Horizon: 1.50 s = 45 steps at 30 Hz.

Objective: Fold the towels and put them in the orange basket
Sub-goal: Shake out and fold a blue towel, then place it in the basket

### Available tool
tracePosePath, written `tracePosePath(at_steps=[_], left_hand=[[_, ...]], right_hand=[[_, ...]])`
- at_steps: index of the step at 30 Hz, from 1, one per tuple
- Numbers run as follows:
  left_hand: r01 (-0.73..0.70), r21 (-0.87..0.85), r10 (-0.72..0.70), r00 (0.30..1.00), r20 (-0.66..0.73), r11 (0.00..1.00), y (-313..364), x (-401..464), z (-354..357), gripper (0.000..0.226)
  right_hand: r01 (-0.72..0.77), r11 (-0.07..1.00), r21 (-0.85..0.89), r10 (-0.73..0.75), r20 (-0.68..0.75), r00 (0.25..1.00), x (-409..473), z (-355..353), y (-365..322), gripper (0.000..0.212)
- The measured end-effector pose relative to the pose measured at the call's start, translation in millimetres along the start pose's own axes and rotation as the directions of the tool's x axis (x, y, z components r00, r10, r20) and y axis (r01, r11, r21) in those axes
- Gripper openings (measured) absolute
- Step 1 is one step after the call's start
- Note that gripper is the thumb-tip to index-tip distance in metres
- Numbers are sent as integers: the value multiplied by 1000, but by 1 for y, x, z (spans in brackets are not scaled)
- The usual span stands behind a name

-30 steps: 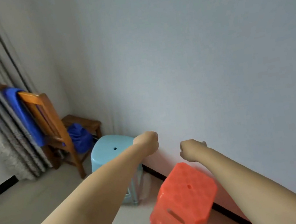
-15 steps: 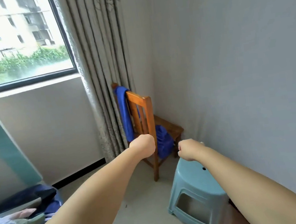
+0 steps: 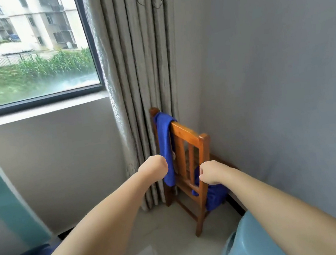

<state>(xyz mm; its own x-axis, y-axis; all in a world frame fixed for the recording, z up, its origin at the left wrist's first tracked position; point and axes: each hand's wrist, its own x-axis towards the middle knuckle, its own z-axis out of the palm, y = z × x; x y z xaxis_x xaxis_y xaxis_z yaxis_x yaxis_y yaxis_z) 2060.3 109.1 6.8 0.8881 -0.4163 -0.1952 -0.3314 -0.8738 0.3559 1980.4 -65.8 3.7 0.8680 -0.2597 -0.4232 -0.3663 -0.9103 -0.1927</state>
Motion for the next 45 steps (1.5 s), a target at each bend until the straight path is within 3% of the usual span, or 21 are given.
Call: tracePosePath(at_steps=[7,12,16,21,25,29,32,34,39,45], left_hand=[[32,-169,-38,999,-33,985,-26,135,-41,28],[83,-258,-76,996,37,962,-42,201,-44,29],[165,-490,-126,986,112,856,-59,263,-44,28],[176,-528,-109,982,155,831,-79,332,-46,20],[159,-605,-18,972,233,780,-82,362,-47,27],[337,-739,25,902,431,584,-89,364,-40,22],[273,-803,86,924,371,530,-92,371,-30,30],[278,-832,91,928,362,479,-89,370,-29,23],[388,-888,395,796,458,247,-77,360,-39,18],[382,-892,524,723,451,240,-67,354,-60,23]], right_hand=[[78,997,-1,-78,10,997,121,-56,-36,26],[88,995,34,-88,-2,996,175,-74,-57,30],[31,983,181,-20,-63,998,208,-87,-68,31],[-106,917,385,157,-102,982,245,-98,-79,22],[-195,780,594,308,-93,947,264,-99,-94,25],[-234,667,707,385,-58,921,265,-94,-106,31],[-230,637,736,401,-61,914,265,-95,-108,32],[-206,600,773,415,-81,906,265,-98,-111,29],[-129,465,876,418,-89,904,272,-108,-126,21],[-191,563,804,461,-113,880,278,-121,-135,41]])
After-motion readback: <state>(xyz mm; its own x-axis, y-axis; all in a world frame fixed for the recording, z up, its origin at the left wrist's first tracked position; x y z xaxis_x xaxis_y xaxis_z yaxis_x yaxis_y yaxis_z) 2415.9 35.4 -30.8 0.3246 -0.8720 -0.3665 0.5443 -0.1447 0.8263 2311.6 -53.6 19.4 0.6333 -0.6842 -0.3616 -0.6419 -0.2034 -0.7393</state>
